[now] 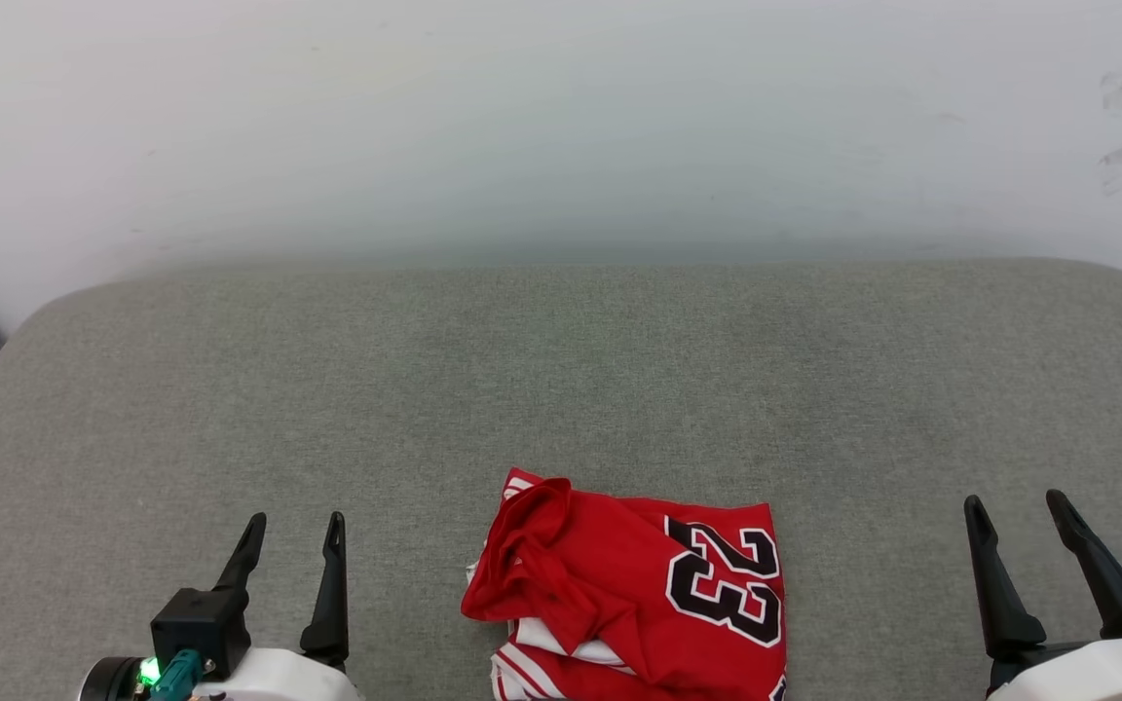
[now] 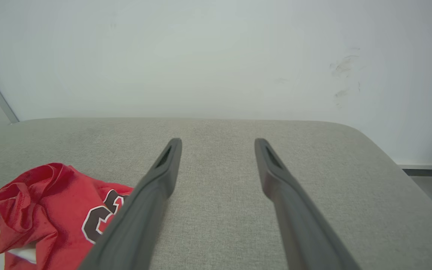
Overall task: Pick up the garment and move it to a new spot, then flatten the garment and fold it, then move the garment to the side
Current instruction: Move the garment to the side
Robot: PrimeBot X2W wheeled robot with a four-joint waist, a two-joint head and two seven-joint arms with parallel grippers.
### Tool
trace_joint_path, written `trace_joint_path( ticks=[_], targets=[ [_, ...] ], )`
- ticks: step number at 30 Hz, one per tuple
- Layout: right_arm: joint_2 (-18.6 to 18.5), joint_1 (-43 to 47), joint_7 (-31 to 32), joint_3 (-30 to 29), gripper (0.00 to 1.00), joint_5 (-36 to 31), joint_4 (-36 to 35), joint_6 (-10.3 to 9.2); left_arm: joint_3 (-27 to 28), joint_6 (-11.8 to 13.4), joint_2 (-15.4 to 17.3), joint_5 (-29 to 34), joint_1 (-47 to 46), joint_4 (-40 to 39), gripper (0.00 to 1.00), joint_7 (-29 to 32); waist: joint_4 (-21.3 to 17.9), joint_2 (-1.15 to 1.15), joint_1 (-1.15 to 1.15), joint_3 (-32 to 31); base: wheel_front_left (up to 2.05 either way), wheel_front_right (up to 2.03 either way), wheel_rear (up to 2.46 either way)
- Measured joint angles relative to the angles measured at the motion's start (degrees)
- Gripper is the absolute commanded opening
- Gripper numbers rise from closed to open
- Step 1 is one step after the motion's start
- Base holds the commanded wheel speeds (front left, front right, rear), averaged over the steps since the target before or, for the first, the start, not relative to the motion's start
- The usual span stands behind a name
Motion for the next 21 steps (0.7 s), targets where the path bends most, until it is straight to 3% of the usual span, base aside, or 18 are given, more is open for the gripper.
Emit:
trace_joint_path(
  ticks=[7,10,17,21],
  targets=[
    [0.6,0.2,3.3,-1.0,1.00,0.4,0.1,0.00,0.7,0.0,-0.3,-0.1,0.0,0.3,1.00,-0.1,0.1,0.00,0.00,0.5,0.00,0.00,0.00],
    [0.8,0.2,6.7,-5.2,1.00,3.3,2.3,0.01,1.1,0.2,-0.6,0.0,-0.2,0.3,1.00,-0.1,0.4,0.00,0.00,0.7,0.00,0.00,0.00],
    [-1.7,-1.4,24.6,-16.2,1.00,14.9,14.6,0.00,1.3,-0.4,-2.5,1.2,-1.7,0.4,1.00,-0.2,2.4,0.00,0.00,1.6,0.00,0.00,0.00],
    [-0.1,-4.5,36.9,-18.9,1.00,24.9,19.6,-0.01,1.6,-1.2,-3.3,1.8,-2.6,0.6,1.00,-0.2,3.7,0.00,0.00,2.5,0.00,0.00,0.00]
  ],
)
